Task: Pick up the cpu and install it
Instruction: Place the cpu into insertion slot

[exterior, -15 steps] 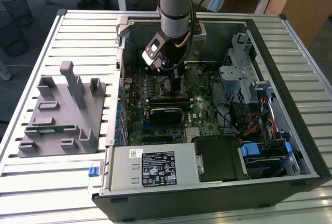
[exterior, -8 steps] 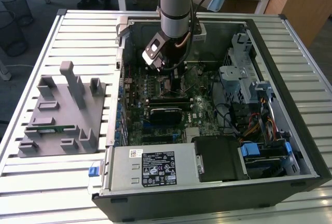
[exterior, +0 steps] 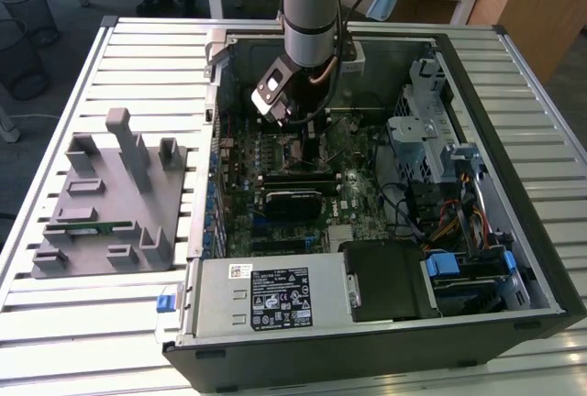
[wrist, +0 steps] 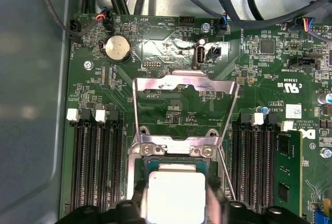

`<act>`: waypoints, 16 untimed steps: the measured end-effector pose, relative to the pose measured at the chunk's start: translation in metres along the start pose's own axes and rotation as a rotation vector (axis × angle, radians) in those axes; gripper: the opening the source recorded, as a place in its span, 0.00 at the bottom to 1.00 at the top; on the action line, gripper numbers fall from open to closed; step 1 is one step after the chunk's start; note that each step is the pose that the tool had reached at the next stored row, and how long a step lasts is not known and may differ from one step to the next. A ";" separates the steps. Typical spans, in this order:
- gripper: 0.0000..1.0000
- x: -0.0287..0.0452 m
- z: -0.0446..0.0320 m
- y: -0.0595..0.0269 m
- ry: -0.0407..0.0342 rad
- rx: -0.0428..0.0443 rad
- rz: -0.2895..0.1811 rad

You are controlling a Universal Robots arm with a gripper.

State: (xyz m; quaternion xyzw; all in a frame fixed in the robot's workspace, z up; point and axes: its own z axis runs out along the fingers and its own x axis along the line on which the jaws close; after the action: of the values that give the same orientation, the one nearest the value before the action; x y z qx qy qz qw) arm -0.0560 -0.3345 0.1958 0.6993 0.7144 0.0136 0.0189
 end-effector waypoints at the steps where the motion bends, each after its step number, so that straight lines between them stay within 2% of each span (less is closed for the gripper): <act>1: 0.55 0.0000 -0.0001 0.0000 0.0000 0.0000 0.000; 2: 0.61 0.0000 -0.0004 0.0000 -0.0002 0.0002 0.000; 9: 0.59 -0.0001 -0.0069 0.0003 -0.0001 0.0001 0.000; 11: 0.47 -0.0001 -0.0097 0.0004 0.0000 0.0001 0.000; 12: 0.47 -0.0001 -0.0110 0.0005 -0.0001 0.0001 0.000; 14: 0.35 -0.0001 -0.0132 0.0006 0.0000 0.0002 0.000; 15: 0.35 -0.0001 -0.0143 0.0006 0.0000 0.0003 0.000; 16: 0.29 -0.0001 -0.0152 0.0007 0.0000 0.0005 0.000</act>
State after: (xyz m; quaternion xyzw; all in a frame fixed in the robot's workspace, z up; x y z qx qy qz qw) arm -0.0560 -0.3346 0.2110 0.6994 0.7144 0.0134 0.0187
